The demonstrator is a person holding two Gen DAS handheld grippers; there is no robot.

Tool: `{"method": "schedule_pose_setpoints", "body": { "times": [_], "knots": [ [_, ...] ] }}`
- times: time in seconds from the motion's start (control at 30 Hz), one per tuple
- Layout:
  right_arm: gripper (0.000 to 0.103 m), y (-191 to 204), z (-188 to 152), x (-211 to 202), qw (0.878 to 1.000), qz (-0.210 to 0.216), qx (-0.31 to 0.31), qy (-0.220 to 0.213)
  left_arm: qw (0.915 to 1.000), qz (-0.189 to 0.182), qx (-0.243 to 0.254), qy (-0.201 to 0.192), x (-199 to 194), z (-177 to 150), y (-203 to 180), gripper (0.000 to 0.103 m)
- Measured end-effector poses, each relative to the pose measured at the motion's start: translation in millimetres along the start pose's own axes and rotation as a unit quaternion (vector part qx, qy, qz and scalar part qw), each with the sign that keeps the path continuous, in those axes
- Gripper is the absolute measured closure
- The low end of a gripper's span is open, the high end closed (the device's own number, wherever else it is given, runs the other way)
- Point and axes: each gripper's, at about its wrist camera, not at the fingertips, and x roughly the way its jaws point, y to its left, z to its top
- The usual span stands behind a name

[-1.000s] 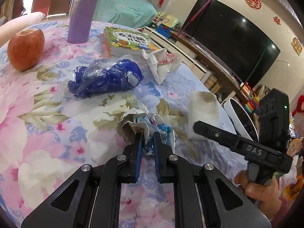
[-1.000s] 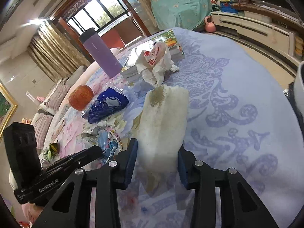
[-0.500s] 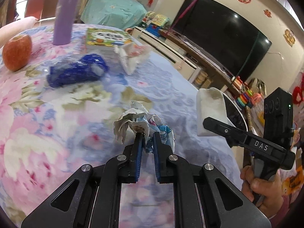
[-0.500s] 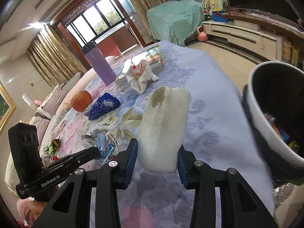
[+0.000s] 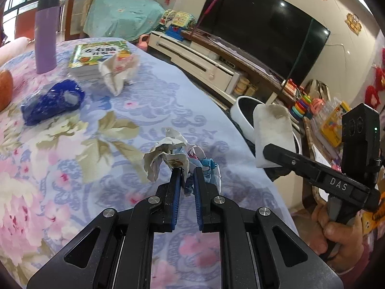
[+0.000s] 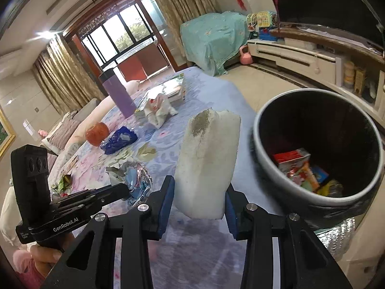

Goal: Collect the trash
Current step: 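Carry the crumpled wrapper with the left tool while the right tool carries the foam block over the bin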

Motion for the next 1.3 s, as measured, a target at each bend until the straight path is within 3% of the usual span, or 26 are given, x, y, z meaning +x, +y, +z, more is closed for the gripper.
{"method": "schedule_pose_setpoints", "body": {
  "times": [1.3],
  "knots": [
    [0.064, -86, 3, -65, 0.996, -0.04, 0.042, -0.06, 0.9945, -0.013, 0.103, 0.007, 35, 28, -130, 0.093]
  ]
}}
